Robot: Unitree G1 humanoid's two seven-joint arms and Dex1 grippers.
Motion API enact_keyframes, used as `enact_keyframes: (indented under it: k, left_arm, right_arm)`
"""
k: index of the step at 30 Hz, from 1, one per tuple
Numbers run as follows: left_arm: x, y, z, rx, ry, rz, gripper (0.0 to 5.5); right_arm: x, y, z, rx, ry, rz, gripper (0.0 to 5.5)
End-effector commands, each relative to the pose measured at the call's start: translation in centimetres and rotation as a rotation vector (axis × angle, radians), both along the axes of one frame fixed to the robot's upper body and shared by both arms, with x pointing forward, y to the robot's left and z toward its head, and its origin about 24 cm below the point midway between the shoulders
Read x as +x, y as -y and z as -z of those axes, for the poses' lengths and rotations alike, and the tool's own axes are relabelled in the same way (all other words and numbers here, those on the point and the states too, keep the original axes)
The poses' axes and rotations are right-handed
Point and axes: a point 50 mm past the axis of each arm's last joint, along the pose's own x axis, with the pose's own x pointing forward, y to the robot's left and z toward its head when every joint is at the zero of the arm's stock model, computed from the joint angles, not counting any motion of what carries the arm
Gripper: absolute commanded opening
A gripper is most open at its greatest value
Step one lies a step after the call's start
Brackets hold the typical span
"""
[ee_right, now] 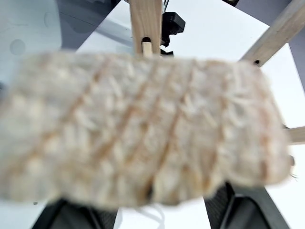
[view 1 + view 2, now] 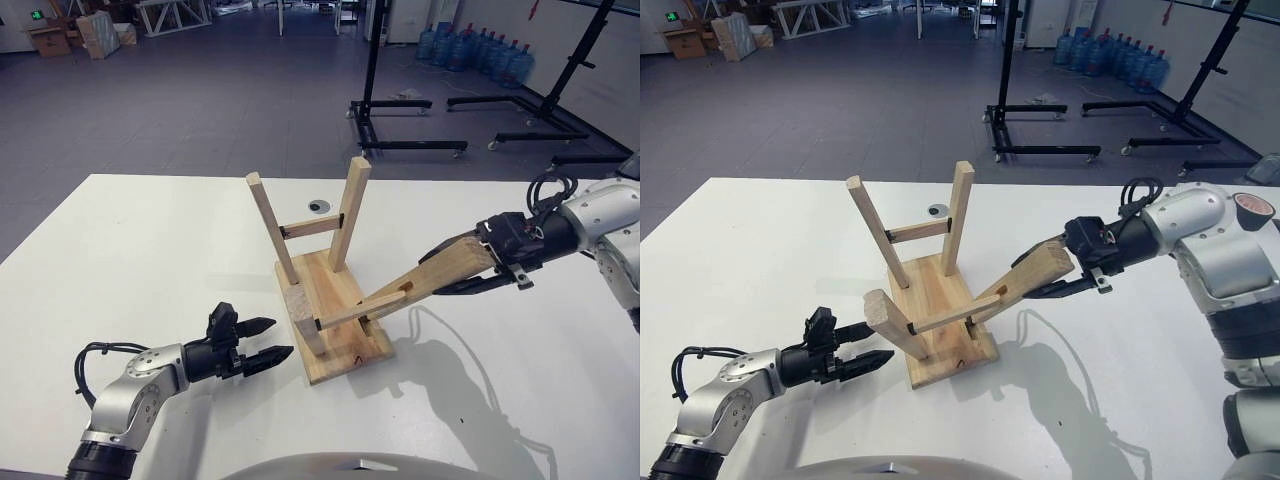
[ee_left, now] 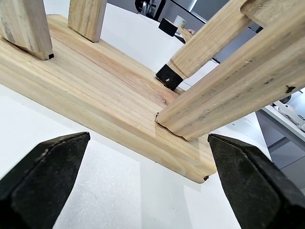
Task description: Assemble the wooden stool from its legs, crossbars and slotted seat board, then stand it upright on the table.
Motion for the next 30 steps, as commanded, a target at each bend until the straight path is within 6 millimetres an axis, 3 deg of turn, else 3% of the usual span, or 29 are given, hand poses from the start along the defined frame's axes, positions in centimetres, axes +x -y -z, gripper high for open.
enact_keyframes:
  k: [1,19,30]
  left_arm:
    - [0.0,-0.4,-0.3,0.011,0.01,-0.01,4.55]
    - [0.0,-0.2,-0.2,0.014,0.009,-0.008,4.55]
    - [0.3,0.2,-0.1,0.01,0.013,-0.003,4.55]
  right_arm:
    - [-0.8,0.2,-0.4,-0.002,-0.008,-0.01,2.03]
    - [-1.5,0.1,0.9,-0.026,-0.148,-0.016,2.03]
    - [-1.7,-0.8,3.3,-0.082,-0.188,-0.02,2.03]
